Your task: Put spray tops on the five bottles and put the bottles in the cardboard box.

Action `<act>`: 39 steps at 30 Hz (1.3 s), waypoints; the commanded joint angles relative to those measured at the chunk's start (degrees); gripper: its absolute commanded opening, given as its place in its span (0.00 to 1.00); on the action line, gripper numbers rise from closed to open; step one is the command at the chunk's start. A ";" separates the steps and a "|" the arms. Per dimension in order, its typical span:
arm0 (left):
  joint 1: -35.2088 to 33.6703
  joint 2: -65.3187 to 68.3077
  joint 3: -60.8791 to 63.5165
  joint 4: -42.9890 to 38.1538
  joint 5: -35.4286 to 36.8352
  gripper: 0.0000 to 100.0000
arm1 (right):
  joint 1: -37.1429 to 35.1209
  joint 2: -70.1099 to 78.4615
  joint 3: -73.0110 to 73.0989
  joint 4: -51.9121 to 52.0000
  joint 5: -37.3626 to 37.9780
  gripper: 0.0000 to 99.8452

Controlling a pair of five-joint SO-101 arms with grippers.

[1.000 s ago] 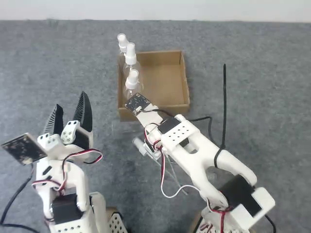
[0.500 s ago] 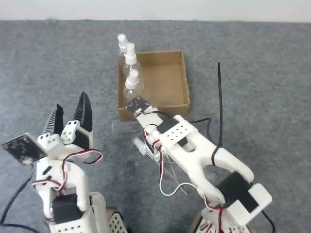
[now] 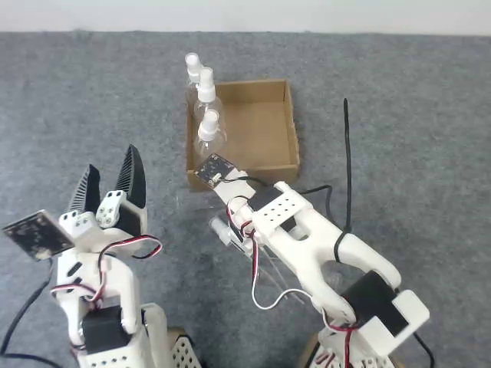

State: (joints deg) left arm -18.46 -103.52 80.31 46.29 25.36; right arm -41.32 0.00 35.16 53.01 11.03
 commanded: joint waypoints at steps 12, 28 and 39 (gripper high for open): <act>0.00 -0.70 -1.10 -1.93 0.26 0.24 | -0.66 -15.87 -3.52 6.81 -5.27 0.01; 0.00 -0.70 -1.10 -1.93 0.18 0.24 | -0.57 -37.58 1.76 9.98 -6.59 0.01; 0.00 -0.70 -1.10 -1.93 0.18 0.24 | -0.57 -55.96 7.47 9.98 -6.68 0.01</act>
State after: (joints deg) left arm -18.46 -103.52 80.31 46.29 25.36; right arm -41.32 -50.29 42.90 62.77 4.97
